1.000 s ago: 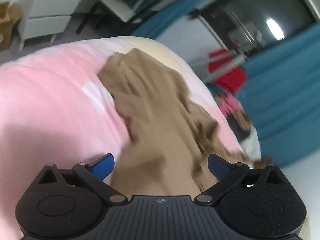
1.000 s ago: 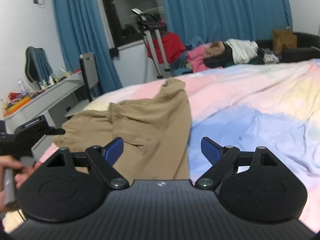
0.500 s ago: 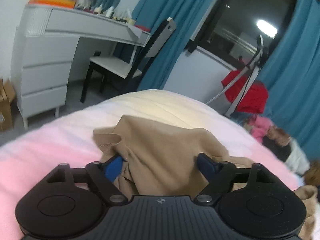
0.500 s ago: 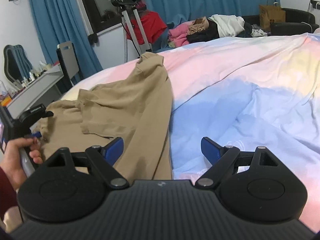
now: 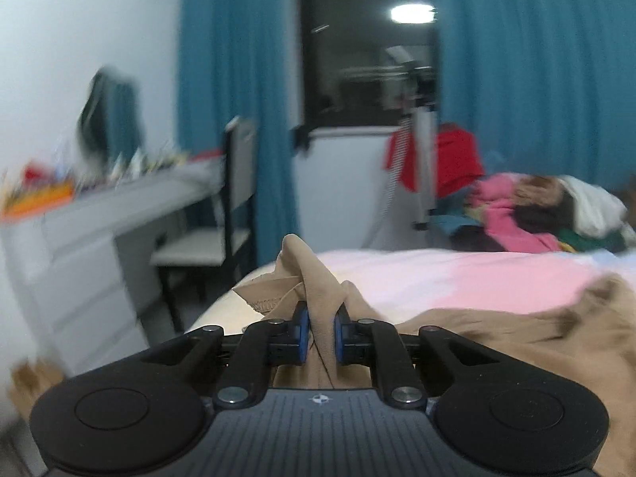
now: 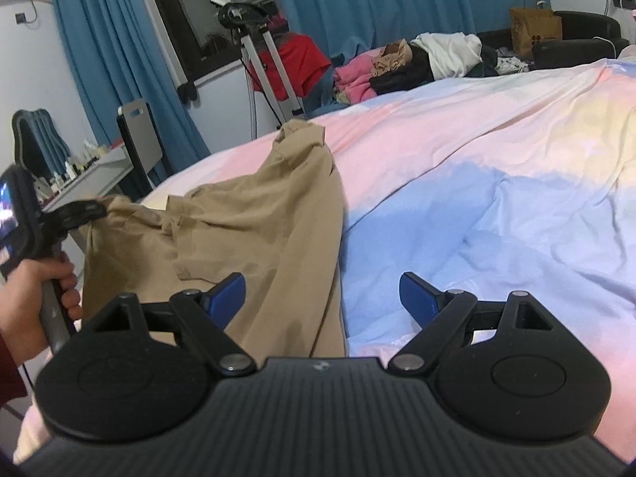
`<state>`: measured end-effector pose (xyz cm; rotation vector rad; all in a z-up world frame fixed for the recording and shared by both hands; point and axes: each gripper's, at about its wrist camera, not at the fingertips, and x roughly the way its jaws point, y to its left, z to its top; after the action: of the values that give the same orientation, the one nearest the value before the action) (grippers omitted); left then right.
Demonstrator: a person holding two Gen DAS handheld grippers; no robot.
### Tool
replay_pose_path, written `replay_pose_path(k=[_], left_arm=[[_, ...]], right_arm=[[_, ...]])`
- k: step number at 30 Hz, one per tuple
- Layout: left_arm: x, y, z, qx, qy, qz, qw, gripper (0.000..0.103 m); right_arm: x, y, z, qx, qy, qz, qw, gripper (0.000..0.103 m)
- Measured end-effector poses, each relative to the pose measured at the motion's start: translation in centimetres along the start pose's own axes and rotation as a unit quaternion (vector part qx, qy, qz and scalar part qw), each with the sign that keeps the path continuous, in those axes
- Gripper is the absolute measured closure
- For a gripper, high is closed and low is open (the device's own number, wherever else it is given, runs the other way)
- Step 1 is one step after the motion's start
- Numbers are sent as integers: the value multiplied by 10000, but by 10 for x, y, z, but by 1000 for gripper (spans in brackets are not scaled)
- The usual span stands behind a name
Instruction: Fold clothes
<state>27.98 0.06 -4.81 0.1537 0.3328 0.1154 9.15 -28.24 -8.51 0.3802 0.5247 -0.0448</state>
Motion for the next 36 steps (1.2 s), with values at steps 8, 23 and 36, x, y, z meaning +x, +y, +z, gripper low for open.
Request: replay_pose_path(k=[8,23,36], left_arm=[[-34,-147,1,1023,21,-1157,9880,89],[-75,-104,-33,407,585,-2234,9721,23],[-225,52,-132,-1688,3269,-1628,9155,27]], right_arm=[[-5,-20,6,360,-135,-152,9991,17],[4,-22,1,301,-41,25,9995,17],[-18,10,-25,775,836,2067,9717,16]])
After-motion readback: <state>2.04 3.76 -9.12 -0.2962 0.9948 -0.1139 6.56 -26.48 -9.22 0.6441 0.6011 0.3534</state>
